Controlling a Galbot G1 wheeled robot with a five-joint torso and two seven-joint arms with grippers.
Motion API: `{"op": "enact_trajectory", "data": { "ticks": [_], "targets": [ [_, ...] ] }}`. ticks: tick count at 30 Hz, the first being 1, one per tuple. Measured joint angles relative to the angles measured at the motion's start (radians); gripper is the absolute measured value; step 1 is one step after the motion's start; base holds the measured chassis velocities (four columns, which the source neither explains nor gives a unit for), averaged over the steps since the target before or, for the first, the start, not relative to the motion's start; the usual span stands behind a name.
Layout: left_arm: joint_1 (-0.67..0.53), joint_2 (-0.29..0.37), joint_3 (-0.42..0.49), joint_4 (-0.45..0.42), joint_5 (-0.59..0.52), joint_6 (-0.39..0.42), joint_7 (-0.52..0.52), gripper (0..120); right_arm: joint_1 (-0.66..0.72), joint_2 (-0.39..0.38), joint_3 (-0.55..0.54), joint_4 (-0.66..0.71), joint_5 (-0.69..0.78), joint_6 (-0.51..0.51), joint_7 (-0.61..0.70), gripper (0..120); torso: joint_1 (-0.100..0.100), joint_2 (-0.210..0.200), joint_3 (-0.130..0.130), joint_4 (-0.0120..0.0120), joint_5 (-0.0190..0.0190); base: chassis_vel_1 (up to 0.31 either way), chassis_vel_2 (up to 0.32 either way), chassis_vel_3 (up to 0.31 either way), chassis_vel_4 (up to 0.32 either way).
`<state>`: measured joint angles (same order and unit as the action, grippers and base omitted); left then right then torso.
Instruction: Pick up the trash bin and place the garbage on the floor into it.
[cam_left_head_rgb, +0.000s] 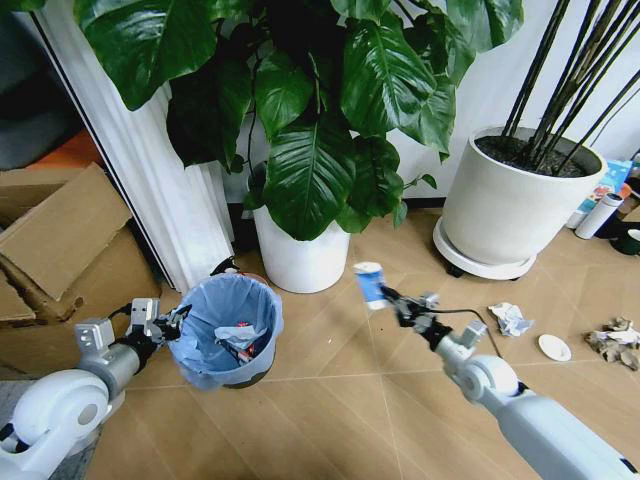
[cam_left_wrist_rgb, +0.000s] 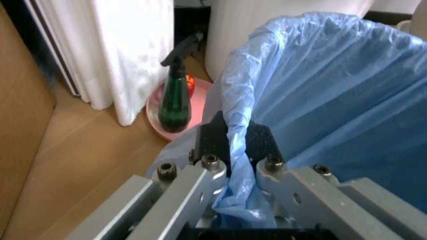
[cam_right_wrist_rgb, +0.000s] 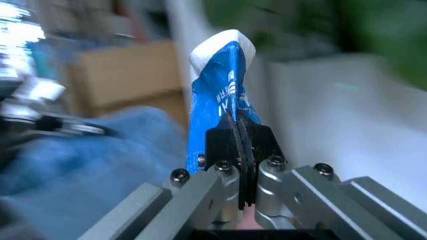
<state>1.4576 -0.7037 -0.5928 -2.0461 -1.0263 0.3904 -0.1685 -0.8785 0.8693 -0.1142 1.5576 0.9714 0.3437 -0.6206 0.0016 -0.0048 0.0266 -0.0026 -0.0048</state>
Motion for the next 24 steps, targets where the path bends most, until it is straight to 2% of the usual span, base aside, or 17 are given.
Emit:
{"op": "enact_trajectory", "data": {
  "ticks": [3,6,8,10,17,21,24],
  "targets": [
    [-0.001,0.003,0.008,-0.001,0.001,0.0,0.0,0,0.072,0.006,-0.06,-0.001,0.031,0.012,-0.059,0,0.0,0.0,0.0,0.0,0.0,0.0,0.0,0.0,0.0],
    [-0.001,0.003,0.023,-0.004,0.006,-0.001,0.0,0,0.222,0.038,-0.177,-0.027,0.073,0.026,-0.142,0,0.0,0.0,0.0,0.0003,-0.0002,0.0,0.0,0.0,0.0],
    [-0.001,0.002,0.025,-0.004,0.007,-0.001,0.0,0,0.246,0.048,-0.197,-0.035,0.079,0.028,-0.154,0,0.0,0.0,0.0,0.0003,-0.0001,0.0,0.0,0.0,0.0],
    [-0.001,0.002,0.03,-0.003,0.01,-0.002,0.0,0,0.31,0.073,-0.263,-0.056,0.103,0.031,-0.185,0,0.0,0.0,0.0,0.0002,-0.0002,0.0,0.0,0.0,0.0],
    [-0.011,0.004,0.037,0.003,0.011,-0.002,-0.001,0,0.406,0.118,-0.405,-0.119,0.098,0.016,-0.193,0,0.0,0.0,0.0,-0.0002,-0.0001,0.0,0.0,0.0,0.0],
    [-0.012,0.004,0.038,0.003,0.011,-0.002,-0.001,0,0.444,0.125,-0.452,-0.132,0.098,0.006,-0.183,0,0.0,0.0,0.0,0.0,0.0001,0.0,0.0,0.0,0.0],
    [-0.012,0.002,0.039,0.004,0.011,-0.002,0.0,0,0.531,0.123,-0.528,-0.145,0.104,-0.02,-0.165,0,0.0,0.0,0.0,0.0,-0.0001,0.0,0.0,0.0,0.0]
  ]
}}
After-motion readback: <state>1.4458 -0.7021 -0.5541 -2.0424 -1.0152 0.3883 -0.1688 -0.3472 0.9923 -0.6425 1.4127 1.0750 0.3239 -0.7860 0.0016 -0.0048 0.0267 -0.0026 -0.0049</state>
